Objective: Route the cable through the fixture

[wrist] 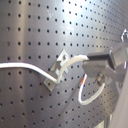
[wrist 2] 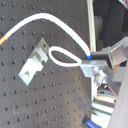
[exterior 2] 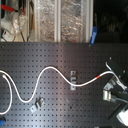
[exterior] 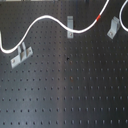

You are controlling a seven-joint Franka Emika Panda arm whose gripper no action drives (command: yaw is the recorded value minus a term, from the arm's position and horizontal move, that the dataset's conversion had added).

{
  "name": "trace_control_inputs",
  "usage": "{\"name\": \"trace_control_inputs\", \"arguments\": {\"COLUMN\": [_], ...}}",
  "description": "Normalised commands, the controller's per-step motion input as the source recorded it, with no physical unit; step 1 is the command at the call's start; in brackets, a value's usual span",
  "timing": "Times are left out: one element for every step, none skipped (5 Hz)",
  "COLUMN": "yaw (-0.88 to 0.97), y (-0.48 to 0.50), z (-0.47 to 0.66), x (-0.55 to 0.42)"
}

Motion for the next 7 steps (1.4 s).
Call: {"name": "trace_control_inputs", "arguments": {"yaw": [0.1,0.07,0.2,0.39,0.0,0.0,0.0], "y": [-0.075,-0.041,0.281,0.191,0.131,0.296,0.242], "z": [-0.44,0.0,0.0,0.0,0.17,0.53,0.33], "x": [-0.149,-0.254,-0.23,-0.145,-0.023,-0.163,0.037]}}
